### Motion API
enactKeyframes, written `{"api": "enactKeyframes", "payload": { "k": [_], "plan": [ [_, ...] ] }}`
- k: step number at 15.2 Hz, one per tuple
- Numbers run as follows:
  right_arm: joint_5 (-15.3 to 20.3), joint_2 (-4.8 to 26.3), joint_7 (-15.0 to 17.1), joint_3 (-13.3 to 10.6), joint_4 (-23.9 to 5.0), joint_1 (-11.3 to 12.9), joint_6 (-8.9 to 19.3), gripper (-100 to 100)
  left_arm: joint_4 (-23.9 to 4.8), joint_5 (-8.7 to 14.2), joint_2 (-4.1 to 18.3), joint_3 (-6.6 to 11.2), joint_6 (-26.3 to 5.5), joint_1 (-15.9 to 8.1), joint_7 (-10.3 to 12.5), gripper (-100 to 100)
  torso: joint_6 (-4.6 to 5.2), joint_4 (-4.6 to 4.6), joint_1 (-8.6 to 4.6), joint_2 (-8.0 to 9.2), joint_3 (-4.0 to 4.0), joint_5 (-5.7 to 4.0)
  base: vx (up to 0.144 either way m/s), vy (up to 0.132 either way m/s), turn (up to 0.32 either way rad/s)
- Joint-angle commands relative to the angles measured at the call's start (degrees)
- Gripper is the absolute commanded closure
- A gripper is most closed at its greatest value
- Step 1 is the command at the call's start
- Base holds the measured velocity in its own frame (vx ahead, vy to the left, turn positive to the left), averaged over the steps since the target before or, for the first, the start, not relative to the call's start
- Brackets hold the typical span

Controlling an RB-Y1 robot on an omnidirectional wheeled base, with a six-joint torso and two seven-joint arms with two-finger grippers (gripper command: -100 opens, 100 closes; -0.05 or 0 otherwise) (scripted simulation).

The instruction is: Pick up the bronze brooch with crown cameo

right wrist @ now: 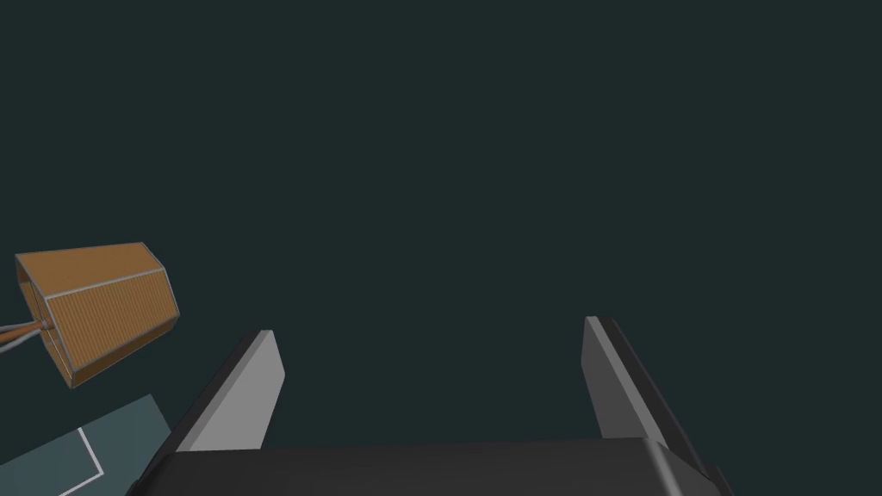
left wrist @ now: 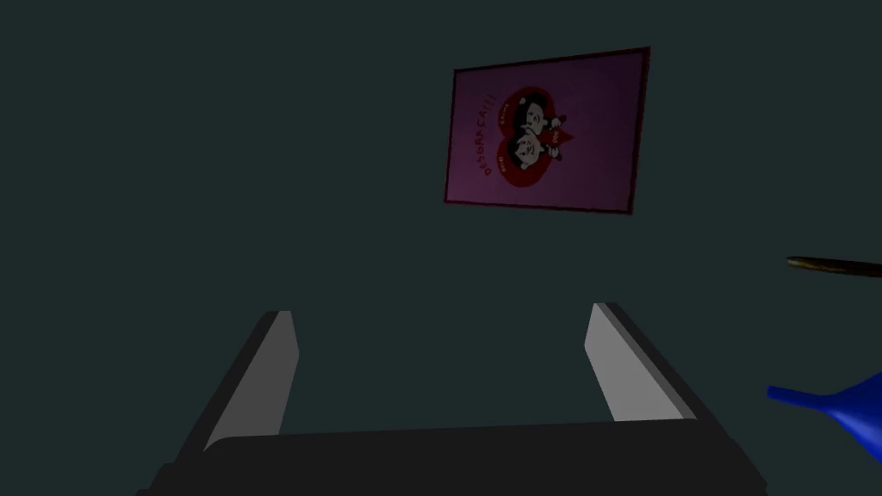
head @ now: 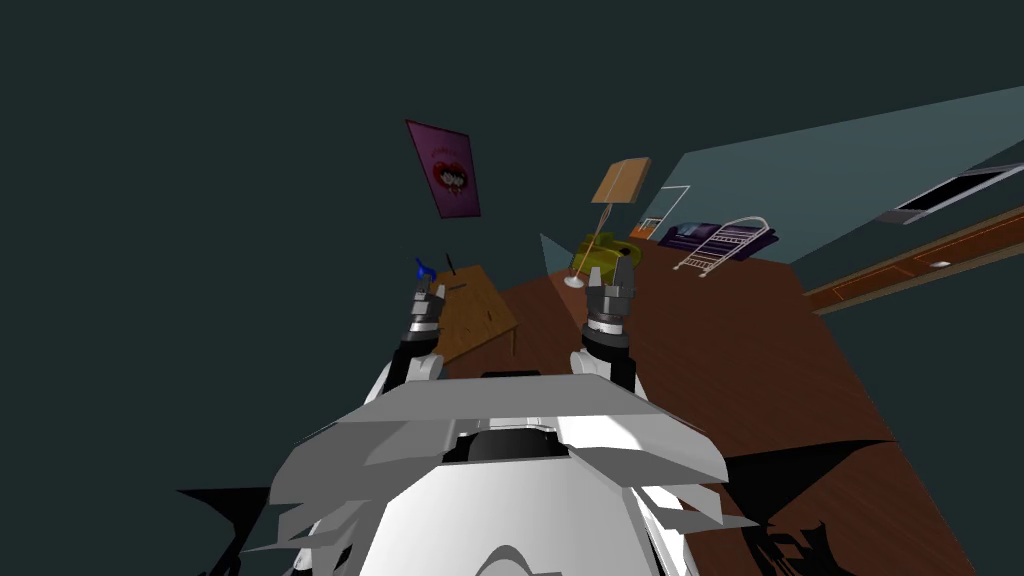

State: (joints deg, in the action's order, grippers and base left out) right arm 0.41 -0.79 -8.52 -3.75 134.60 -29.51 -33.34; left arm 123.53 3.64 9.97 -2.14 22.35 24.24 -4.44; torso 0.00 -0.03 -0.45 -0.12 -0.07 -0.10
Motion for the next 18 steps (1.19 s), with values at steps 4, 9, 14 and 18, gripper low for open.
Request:
{"api": "enactKeyframes", "payload": {
  "k": [4,9,14,18],
  "plan": [
    [0.0,0.0,0.0,0.0,0.0,0.0,0.0,0,-2.5,0.9,2.9,0.89,-5.3,-1.2,-1.1,-100,0.00,-0.02,0.06,-0.07,-0.04,0.02,0.042,-0.093,0.015],
    [0.0,0.0,0.0,0.0,0.0,0.0,0.0,0,-6.1,2.5,6.2,2.69,-11.7,-2.6,-2.4,-100,0.00,-0.04,-0.10,-0.17,-0.10,-0.02,0.062,-0.124,0.019],
    [0.0,0.0,0.0,0.0,0.0,0.0,0.0,0,-8.9,3.8,8.1,4.06,-17.0,-3.7,-3.4,-100,0.00,-0.02,0.01,-0.08,-0.05,0.00,0.045,-0.113,0.017],
    [0.0,0.0,0.0,0.0,0.0,0.0,0.0,0,-10.4,4.4,9.0,4.79,-21.4,-4.3,-3.9,-100,0.00,-0.03,0.00,-0.16,-0.09,0.00,0.059,-0.114,0.022]
  ]
}}
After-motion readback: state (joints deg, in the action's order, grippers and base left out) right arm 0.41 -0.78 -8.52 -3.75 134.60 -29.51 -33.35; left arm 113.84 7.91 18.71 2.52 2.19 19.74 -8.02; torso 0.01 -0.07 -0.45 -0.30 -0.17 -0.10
